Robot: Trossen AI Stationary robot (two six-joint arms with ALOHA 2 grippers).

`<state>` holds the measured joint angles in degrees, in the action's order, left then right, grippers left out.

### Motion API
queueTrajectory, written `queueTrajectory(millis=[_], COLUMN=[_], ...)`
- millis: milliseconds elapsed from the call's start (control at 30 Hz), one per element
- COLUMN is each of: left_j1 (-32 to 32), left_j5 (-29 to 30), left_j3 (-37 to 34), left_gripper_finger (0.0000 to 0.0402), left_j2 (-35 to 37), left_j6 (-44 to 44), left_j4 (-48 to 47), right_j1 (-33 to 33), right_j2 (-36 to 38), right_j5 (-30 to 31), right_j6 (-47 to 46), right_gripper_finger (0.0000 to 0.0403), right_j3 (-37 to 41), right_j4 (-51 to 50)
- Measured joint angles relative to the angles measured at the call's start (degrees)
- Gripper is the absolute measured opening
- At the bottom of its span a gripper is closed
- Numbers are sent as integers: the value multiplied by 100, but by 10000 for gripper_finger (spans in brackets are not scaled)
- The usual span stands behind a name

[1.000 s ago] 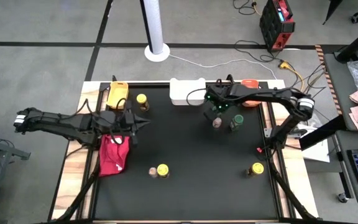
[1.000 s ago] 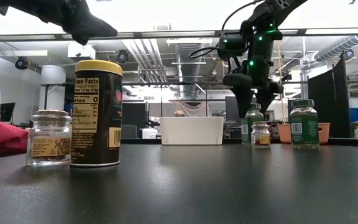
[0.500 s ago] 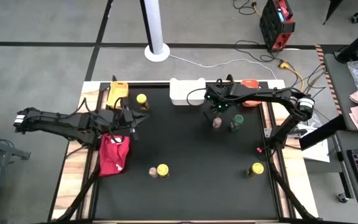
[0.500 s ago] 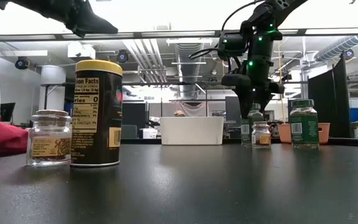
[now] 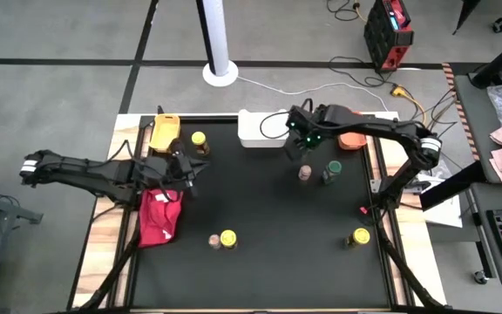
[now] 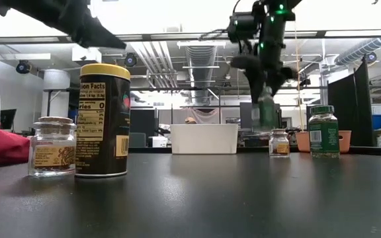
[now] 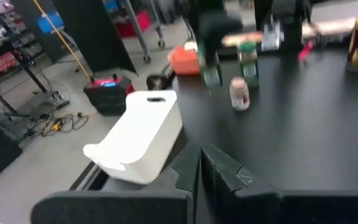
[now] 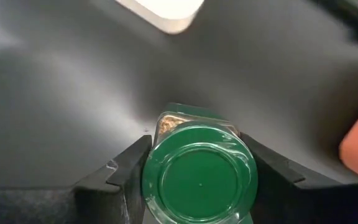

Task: Sort spices by type
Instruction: Put the left green spice bottle into the white bin

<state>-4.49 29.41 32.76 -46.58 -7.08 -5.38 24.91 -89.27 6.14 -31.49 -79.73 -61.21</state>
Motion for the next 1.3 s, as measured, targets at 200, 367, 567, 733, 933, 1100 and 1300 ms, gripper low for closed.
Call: queueTrajectory(millis=[200,367,567,733,933,1100,1300], left_j1=[0,0,-52,-219,-308,-308,-308], left_j5=[-16,-35,-52,-133,-157,-153,-142], left_j3=[5,21,126,132,99,6,-153], left_gripper_finger=[0,0,0,0,0,0,0], left_j2=[-290,-564,-644,-315,250,701,1370], left_j6=[26,538,436,169,143,111,111], left_j4=[25,41,78,-10,-262,-352,-395], right_j1=[28,136,138,251,496,730,1004], right_j2=[0,-116,-835,-1787,-2641,-3125,-3412], right_j5=[2,6,-6,-18,-58,-350,-358], right_j6=[36,-127,-85,-156,-238,-339,-345], right_gripper_finger=[194,194,194,194,194,194,194], right_j3=[-854,-1574,-2683,-3811,-4792,-5165,-5217], right_j4=[-267,-197,-271,-914,-1311,-1330,-1357])
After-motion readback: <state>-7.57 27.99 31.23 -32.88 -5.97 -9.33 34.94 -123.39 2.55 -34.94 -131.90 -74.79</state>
